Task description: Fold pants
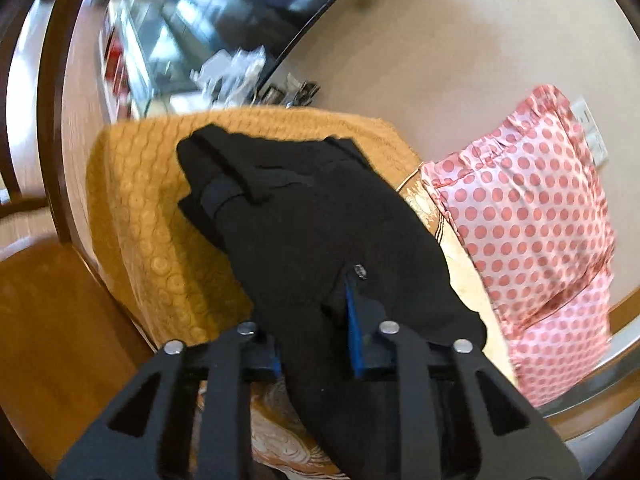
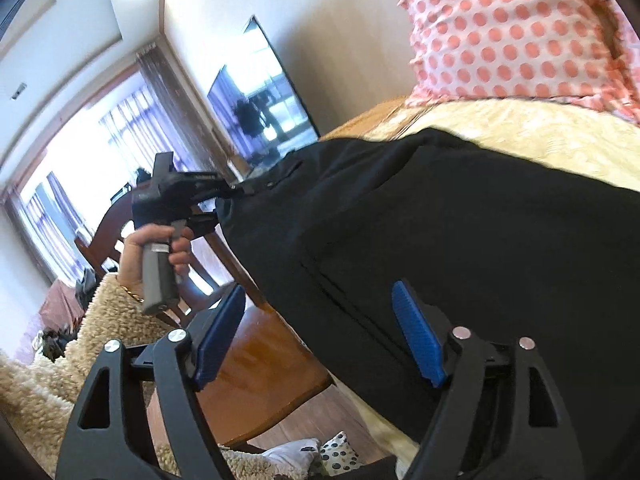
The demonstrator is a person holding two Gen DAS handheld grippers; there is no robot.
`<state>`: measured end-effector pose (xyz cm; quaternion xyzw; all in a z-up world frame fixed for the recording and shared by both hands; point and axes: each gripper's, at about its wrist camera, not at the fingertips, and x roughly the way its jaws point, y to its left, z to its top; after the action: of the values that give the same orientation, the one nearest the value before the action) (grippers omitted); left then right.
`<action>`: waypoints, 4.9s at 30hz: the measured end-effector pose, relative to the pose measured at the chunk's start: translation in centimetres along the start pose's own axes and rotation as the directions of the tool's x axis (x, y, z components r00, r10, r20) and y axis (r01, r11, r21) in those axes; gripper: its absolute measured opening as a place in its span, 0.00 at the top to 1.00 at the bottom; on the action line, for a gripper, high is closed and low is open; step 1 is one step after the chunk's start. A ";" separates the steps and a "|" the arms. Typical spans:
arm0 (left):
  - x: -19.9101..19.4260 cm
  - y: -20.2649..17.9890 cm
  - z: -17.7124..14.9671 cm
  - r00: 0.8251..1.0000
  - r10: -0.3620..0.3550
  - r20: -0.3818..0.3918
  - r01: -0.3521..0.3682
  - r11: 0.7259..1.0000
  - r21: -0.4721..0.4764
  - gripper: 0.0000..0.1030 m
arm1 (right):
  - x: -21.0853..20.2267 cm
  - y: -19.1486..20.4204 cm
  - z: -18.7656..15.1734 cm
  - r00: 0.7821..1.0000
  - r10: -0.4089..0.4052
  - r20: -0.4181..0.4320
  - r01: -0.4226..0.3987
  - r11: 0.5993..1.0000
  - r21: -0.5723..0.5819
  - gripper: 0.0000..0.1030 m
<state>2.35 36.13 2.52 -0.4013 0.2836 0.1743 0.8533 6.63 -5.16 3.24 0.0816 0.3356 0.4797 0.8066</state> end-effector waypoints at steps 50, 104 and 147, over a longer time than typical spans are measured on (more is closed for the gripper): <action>-5.4 -25.6 -32.7 0.860 -0.235 -0.454 0.498 0.184 0.848 0.55 | -22.1 -13.9 -4.8 0.826 -0.472 0.310 0.311 0.838 0.448 0.18; -1.7 -19.5 -17.9 0.880 -0.356 -0.313 0.474 0.654 0.590 0.10 | -13.9 -14.1 0.3 0.955 -0.289 0.062 0.270 0.939 0.212 0.75; 6.2 -25.7 -13.8 0.884 -0.101 -0.457 0.392 0.694 0.604 0.86 | -13.9 -17.6 1.2 0.982 -0.179 0.055 0.148 0.924 0.354 0.81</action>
<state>15.94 9.89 6.60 -0.1214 0.4333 -0.1440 0.8814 15.59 -25.72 2.63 0.2152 0.3858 0.3399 0.8303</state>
